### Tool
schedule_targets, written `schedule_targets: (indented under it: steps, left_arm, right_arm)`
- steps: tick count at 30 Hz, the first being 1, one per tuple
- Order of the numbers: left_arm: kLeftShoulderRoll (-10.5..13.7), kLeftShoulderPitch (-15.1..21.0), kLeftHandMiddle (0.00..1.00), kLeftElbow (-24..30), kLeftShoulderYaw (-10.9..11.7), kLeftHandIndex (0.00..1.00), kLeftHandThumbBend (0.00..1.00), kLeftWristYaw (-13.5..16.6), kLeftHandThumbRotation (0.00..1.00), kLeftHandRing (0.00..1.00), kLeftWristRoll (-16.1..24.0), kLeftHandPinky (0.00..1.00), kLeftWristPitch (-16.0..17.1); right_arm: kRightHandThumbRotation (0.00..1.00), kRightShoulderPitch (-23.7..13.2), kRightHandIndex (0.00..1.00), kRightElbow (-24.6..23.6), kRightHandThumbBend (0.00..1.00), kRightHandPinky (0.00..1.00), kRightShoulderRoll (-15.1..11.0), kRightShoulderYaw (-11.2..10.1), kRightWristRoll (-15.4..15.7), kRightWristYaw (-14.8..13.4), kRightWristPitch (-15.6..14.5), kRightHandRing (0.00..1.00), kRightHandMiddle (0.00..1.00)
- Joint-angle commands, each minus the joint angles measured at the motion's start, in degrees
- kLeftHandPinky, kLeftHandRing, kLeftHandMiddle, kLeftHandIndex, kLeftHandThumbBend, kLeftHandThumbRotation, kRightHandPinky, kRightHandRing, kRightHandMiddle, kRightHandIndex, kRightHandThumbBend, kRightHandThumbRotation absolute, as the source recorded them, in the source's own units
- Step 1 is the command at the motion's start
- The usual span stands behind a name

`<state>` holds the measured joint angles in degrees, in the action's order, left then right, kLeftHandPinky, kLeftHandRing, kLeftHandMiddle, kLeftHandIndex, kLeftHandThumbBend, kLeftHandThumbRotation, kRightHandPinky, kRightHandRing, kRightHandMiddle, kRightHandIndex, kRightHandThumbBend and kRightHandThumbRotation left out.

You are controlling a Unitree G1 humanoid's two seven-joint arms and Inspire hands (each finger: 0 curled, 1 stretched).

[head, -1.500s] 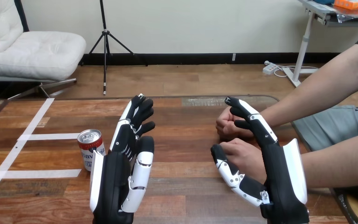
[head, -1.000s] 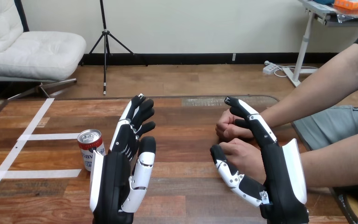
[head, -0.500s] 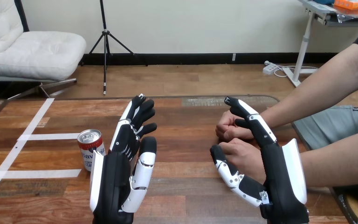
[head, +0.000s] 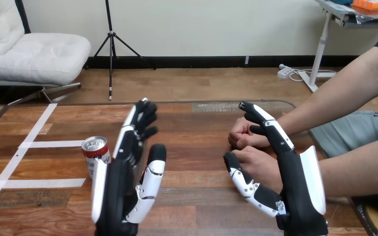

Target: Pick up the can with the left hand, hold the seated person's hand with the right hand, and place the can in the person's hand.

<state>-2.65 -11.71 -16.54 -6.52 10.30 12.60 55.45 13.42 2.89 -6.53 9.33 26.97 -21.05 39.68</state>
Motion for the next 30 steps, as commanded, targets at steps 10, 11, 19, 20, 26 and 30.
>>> schedule_targets:
  steps: [10, 11, 19, 20, 26, 30]
  left_arm:
    - [0.7, 3.8, 0.93, 2.8, 5.9, 0.92, 0.49, 4.6, 0.40, 0.94, 4.9, 0.92, -0.3]
    - [1.0, 4.0, 0.93, 2.8, 6.5, 0.93, 0.50, 5.2, 0.39, 0.94, 5.8, 0.93, -0.1]
    - [2.5, 5.0, 0.95, 3.2, 9.1, 0.94, 0.59, 8.2, 0.25, 0.97, 9.8, 0.98, 0.3]
    - [3.0, 5.3, 0.95, 3.4, 10.1, 0.94, 0.59, 9.8, 0.24, 0.97, 12.3, 0.99, 0.3]
    - [5.7, 5.7, 0.97, 6.5, 13.3, 0.94, 0.64, 17.1, 0.21, 0.98, 24.7, 0.98, -3.3]
    - [7.3, 5.3, 0.98, 9.2, 14.1, 0.92, 0.70, 19.2, 0.22, 0.98, 29.1, 0.98, -7.6]
  right_arm:
    - [0.00, -2.9, 0.84, -0.3, 0.36, 0.78, 1.0, -0.7, -1.3, -0.1, 1.4, 0.84, 0.87]
    - [0.00, -2.8, 0.84, -0.4, 0.36, 0.78, 1.0, -0.7, -1.3, 0.0, 1.4, 0.85, 0.87]
    - [0.00, -2.9, 0.84, -0.3, 0.36, 0.79, 1.0, -0.8, -1.0, -0.2, 1.3, 0.85, 0.88]
    - [0.00, -2.9, 0.84, -0.3, 0.36, 0.79, 1.0, -0.8, -1.0, -0.2, 1.3, 0.85, 0.88]
    - [0.00, -3.0, 0.84, 0.0, 0.36, 0.79, 1.0, -0.7, -1.6, 0.1, 1.6, 0.85, 0.87]
    - [0.00, -3.0, 0.84, 0.0, 0.36, 0.79, 1.0, -0.8, -1.5, 0.0, 1.5, 0.85, 0.87]
